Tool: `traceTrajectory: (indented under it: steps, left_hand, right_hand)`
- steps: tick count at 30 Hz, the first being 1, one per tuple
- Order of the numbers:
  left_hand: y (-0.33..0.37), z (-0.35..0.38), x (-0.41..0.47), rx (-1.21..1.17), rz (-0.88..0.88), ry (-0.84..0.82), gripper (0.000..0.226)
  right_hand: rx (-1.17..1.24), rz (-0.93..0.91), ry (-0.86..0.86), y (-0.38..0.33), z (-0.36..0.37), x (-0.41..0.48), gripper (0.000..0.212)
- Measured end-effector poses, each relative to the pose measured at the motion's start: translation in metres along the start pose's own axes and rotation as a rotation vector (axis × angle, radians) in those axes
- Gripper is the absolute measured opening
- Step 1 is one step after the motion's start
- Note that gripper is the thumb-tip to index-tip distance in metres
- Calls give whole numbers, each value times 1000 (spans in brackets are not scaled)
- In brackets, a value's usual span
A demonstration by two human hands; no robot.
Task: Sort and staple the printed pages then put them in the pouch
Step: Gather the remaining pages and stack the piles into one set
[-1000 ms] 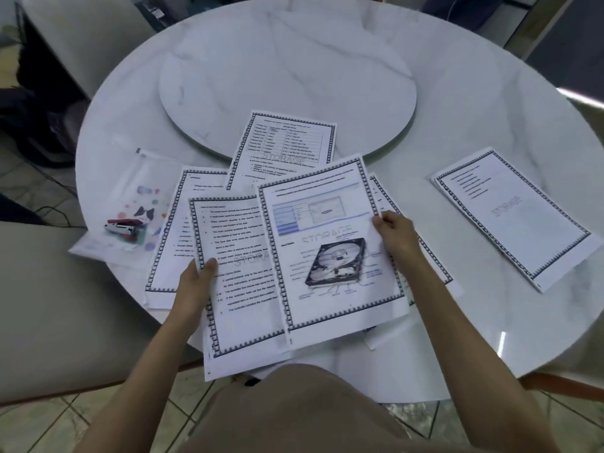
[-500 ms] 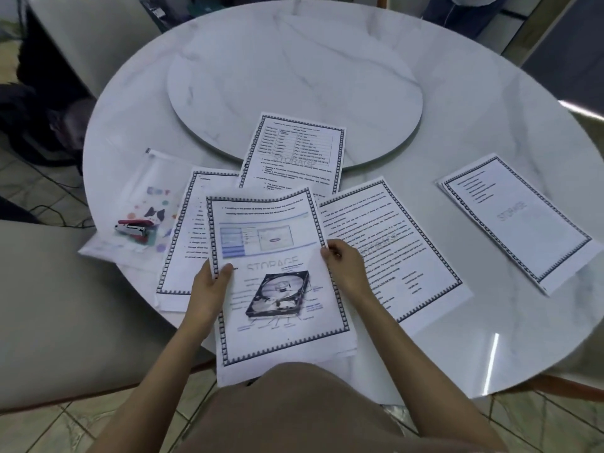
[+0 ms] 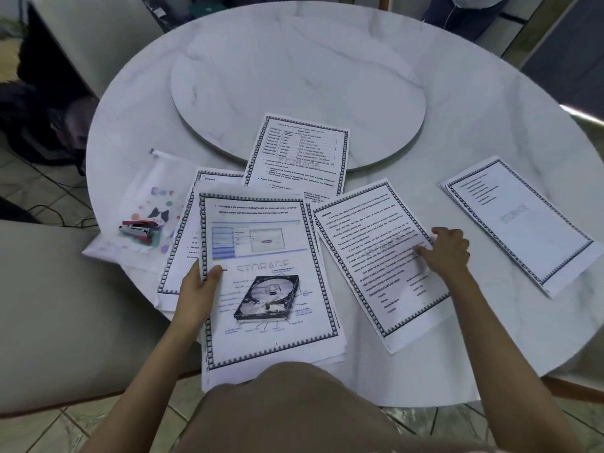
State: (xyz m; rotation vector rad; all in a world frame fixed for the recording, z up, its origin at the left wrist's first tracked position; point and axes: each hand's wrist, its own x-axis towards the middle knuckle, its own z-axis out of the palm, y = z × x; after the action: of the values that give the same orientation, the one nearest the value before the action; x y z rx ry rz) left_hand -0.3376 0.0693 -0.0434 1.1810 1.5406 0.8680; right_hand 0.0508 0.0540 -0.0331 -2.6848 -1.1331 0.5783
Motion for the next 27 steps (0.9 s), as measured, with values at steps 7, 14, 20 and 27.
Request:
traceTrajectory:
  steps: [7,14,20,27]
  left_hand:
    - [-6,1,5,-11,-37,29,32]
    - [-6,5,7,-29,-63,45,33]
    - [-8,7,5,-29,-68,48,34]
    - [-10,8,5,-21,-76,56,34]
  right_hand:
    - [-10,15,-42,12,9,2,69]
    - [291,-143,66,21,2,-1,26]
    - [486,-162,114,23,-17,-11,30]
    - [616,-132,110,25,-24,-14,31]
